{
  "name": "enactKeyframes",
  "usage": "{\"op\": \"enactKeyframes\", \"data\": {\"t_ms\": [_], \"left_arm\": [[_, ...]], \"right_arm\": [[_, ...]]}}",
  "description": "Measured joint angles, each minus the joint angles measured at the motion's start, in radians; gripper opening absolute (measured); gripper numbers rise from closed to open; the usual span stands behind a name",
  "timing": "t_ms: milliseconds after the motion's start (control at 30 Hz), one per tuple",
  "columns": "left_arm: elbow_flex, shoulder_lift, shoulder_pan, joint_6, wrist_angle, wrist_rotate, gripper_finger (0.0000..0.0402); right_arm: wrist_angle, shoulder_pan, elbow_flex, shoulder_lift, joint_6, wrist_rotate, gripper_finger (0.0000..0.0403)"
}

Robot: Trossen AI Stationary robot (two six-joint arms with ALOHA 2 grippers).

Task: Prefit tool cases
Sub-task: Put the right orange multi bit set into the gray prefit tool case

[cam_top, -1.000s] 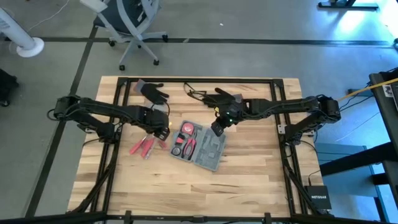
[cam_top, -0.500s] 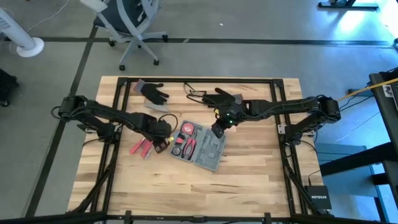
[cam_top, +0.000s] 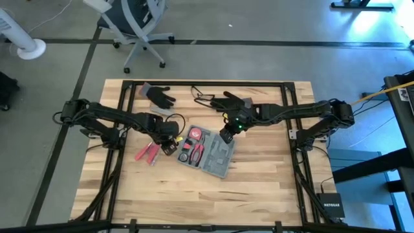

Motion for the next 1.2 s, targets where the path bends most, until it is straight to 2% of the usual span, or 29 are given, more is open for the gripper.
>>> {"op": "enactKeyframes", "data": {"t_ms": [233,367,467,533,867,1000,1200], "left_arm": [[0.0,0.0,0.01,0.055,0.017,0.016,0.0132],[0.0,0.0,0.053,0.103,0.007,0.085,0.0145],[0.0,0.0,0.091,0.143,0.013,0.157,0.0169],[0.0,0.0,0.107,0.145,0.011,0.167,0.0191],[-0.045,0.001,0.107,0.213,0.02,0.102,0.0332],[-0.064,0.001,0.102,0.21,-0.006,0.101,0.035],[-0.059,0.001,0.102,0.081,0.002,0.102,0.0351]], "right_arm": [[0.013,0.001,0.0,0.006,0.024,0.0,0.0],[0.031,0.001,0.0,0.006,0.024,0.009,0.0],[0.029,0.001,0.0,0.006,0.026,0.009,0.0],[0.03,0.001,0.0,0.006,0.027,0.009,0.0],[0.027,0.001,0.0,0.006,0.028,0.009,0.0],[0.026,0.0,0.0,0.006,0.03,0.0,0.0],[0.026,0.0,0.0,0.006,0.03,0.0,0.0]]}}
